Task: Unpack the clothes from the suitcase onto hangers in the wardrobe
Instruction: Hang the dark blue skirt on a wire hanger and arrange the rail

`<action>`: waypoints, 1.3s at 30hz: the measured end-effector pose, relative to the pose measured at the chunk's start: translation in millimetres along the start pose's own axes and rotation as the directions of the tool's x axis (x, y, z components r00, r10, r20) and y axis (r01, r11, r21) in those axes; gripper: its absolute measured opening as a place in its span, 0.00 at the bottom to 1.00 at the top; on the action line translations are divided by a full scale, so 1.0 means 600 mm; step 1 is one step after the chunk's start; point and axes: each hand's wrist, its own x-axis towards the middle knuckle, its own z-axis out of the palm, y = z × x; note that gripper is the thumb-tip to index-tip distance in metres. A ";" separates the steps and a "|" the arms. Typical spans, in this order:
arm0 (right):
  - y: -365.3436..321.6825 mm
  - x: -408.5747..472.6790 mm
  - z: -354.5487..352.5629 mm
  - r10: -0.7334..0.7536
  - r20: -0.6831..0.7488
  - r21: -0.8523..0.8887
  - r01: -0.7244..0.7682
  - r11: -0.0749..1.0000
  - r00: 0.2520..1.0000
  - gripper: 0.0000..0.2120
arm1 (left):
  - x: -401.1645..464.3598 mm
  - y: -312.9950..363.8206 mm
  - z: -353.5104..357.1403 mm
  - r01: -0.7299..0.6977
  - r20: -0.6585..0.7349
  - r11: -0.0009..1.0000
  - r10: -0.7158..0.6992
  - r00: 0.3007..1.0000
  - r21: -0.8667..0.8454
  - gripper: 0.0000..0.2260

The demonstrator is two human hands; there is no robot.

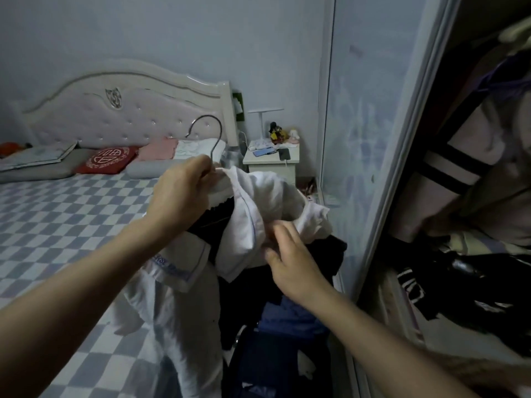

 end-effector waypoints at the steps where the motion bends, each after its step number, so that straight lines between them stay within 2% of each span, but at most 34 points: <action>1: 0.008 0.002 0.007 -0.010 -0.038 -0.034 0.009 0.999 0.999 0.17 | 0.001 -0.001 -0.003 0.003 -0.023 1.000 -0.004 1.000 -0.026 0.06; 3: 0.018 0.017 0.004 -0.074 -0.128 -0.145 0.055 0.988 0.989 0.20 | 0.003 0.000 -0.012 -0.009 -0.057 0.998 0.005 0.998 -0.069 0.08; 4: 0.021 0.026 -0.005 -0.097 -0.129 -0.222 0.067 0.973 0.987 0.18 | 0.005 0.001 -0.016 -0.017 -0.068 0.996 0.011 0.998 -0.082 0.10; 5: 0.020 0.036 -0.017 -0.080 -0.090 -0.305 0.049 0.951 0.993 0.15 | 0.007 0.000 -0.019 -0.026 -0.081 0.996 0.019 0.997 -0.084 0.11; 7: 0.019 0.059 -0.039 0.097 0.075 -0.447 -0.053 0.893 0.992 0.08 | 0.012 -0.006 -0.024 -0.044 -0.104 0.997 0.037 0.994 -0.064 0.10; 9: 0.016 0.071 -0.055 0.242 0.240 -0.580 -0.061 0.812 0.940 0.07 | 0.013 -0.015 -0.027 -0.060 -0.116 0.997 0.056 0.992 -0.037 0.08; 11: 0.009 0.069 -0.057 0.256 0.376 -0.716 0.104 0.690 0.891 0.10 | 0.011 -0.024 -0.027 -0.068 -0.123 0.997 0.065 0.990 -0.022 0.07; 13: 0.001 0.058 -0.041 0.197 0.514 -0.749 0.325 0.577 0.835 0.12 | 0.008 -0.028 -0.025 -0.067 -0.111 0.997 0.064 0.992 -0.027 0.08; 14: 0.000 0.051 -0.028 0.152 0.587 -0.705 0.410 0.578 0.795 0.12 | 0.008 -0.029 -0.024 -0.073 -0.107 0.997 0.069 0.992 -0.033 0.08; 15: -0.001 0.047 -0.015 0.142 0.641 -0.645 0.429 0.632 0.754 0.12 | 0.007 -0.030 -0.025 -0.081 -0.107 0.996 0.076 0.991 -0.040 0.07; 17: 0.006 0.050 0.010 0.221 0.683 -0.556 0.299 0.776 0.696 0.13 | 0.008 -0.031 -0.028 -0.096 -0.109 0.994 0.090 0.990 -0.046 0.07; 18: 0.013 0.056 0.017 0.290 0.679 -0.549 0.204 0.811 0.674 0.14 | 0.007 -0.032 -0.030 -0.105 -0.110 0.993 0.099 0.989 -0.047 0.07; 21: 0.032 0.065 0.023 0.497 0.683 -0.547 -0.078 0.834 0.535 0.18 | 0.001 -0.029 -0.031 -0.147 -0.094 0.987 0.142 0.985 -0.058 0.04; 22: 0.036 0.062 0.022 0.509 0.693 -0.505 -0.160 0.848 0.511 0.19 | -0.003 -0.028 -0.028 -0.159 -0.088 0.986 0.154 0.984 -0.053 0.04; 24: 0.036 0.048 0.020 0.494 0.683 -0.342 -0.362 0.867 0.539 0.19 | -0.011 -0.033 -0.023 -0.163 -0.080 0.985 0.159 0.984 -0.050 0.04; 26: 0.028 0.024 0.018 0.431 0.662 0.020 -0.589 0.808 0.613 0.18 | -0.016 -0.048 -0.021 -0.129 -0.079 0.990 0.125 0.989 -0.056 0.05; 28: 0.026 0.005 0.010 0.302 0.614 0.434 -0.632 0.642 0.729 0.18 | -0.020 -0.067 -0.021 -0.097 -0.079 0.994 0.094 0.992 -0.045 0.05; 30: 0.027 -0.008 -0.010 0.209 0.490 0.707 -0.526 0.473 0.846 0.20 | -0.024 -0.085 -0.022 -0.101 -0.070 0.994 0.098 0.993 -0.042 0.05; 32: 0.038 -0.010 -0.048 0.223 0.322 0.855 -0.384 0.349 0.920 0.27 | -0.029 -0.098 -0.019 -0.110 -0.057 0.993 0.108 0.993 -0.032 0.05; 34: 0.058 -0.009 -0.102 0.235 0.150 0.947 -0.208 0.245 0.960 0.35 | -0.032 -0.108 -0.015 -0.096 -0.048 0.995 0.096 0.994 -0.005 0.06; 36: 0.085 -0.011 -0.162 0.298 -0.041 0.990 -0.002 0.142 0.954 0.35 | -0.033 -0.115 -0.012 -0.080 -0.034 0.996 0.081 0.996 0.030 0.07; 38: 0.118 -0.020 -0.214 0.438 -0.193 0.980 0.194 0.043 0.878 0.28 | -0.031 -0.117 -0.007 -0.103 -0.013 0.994 0.103 0.995 0.042 0.07; 39: 0.134 -0.026 -0.233 0.516 -0.235 0.968 0.245 0.049 0.824 0.25 | -0.030 -0.115 -0.004 -0.113 0.003 0.993 0.113 0.994 0.034 0.07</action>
